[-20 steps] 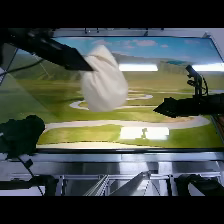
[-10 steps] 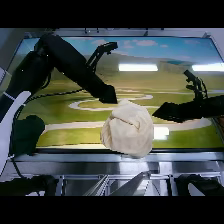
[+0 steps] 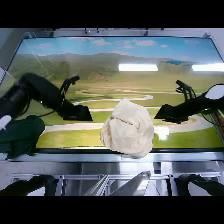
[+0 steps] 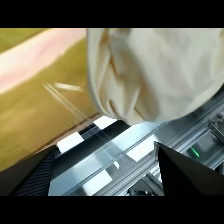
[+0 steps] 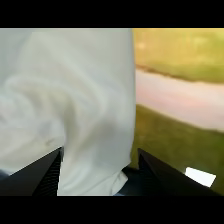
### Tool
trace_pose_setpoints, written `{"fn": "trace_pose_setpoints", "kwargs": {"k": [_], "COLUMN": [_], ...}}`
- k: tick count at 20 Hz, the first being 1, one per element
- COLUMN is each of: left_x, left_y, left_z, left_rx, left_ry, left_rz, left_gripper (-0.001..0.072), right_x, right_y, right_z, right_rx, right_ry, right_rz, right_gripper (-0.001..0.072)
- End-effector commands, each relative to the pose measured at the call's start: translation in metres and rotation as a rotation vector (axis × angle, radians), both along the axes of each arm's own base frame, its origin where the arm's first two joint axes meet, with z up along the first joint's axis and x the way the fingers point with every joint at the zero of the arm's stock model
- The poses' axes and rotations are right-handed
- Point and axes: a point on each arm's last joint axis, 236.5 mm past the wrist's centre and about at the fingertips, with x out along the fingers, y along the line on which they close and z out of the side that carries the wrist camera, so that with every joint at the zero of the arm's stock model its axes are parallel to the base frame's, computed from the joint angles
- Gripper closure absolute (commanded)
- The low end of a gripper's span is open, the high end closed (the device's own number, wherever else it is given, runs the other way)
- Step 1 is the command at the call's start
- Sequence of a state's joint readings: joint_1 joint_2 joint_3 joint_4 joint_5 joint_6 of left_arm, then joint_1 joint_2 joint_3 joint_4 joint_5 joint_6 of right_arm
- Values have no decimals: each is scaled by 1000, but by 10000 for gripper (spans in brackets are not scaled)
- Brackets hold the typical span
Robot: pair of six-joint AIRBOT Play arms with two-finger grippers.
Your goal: Fold the shirts.
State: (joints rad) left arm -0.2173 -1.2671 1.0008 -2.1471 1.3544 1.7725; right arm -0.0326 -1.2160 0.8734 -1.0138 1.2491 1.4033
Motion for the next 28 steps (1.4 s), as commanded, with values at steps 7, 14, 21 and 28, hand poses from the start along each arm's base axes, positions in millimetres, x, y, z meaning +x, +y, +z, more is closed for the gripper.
{"fn": "trace_pose_setpoints", "kwargs": {"k": [7, 14, 21, 28], "left_x": [-12, -17, 7, 35], "left_y": [-36, -98, -108, -35], "left_z": [-98, -120, -11, 184], "left_rx": [-158, -152, -293, -378], "left_ry": [124, 188, 73, -371], "left_rz": [162, -39, -176, -79], "left_gripper": [16, 472, 700, 701], "right_x": [4, 6, 5, 47], "right_y": [56, 77, 98, 61], "right_z": [-52, -40, 19, 175], "right_rx": [216, 301, 454, 390], "right_ry": [141, 126, 12, -502], "right_rz": [42, 52, 177, 178], "right_gripper": [191, 425, 689, 689]}}
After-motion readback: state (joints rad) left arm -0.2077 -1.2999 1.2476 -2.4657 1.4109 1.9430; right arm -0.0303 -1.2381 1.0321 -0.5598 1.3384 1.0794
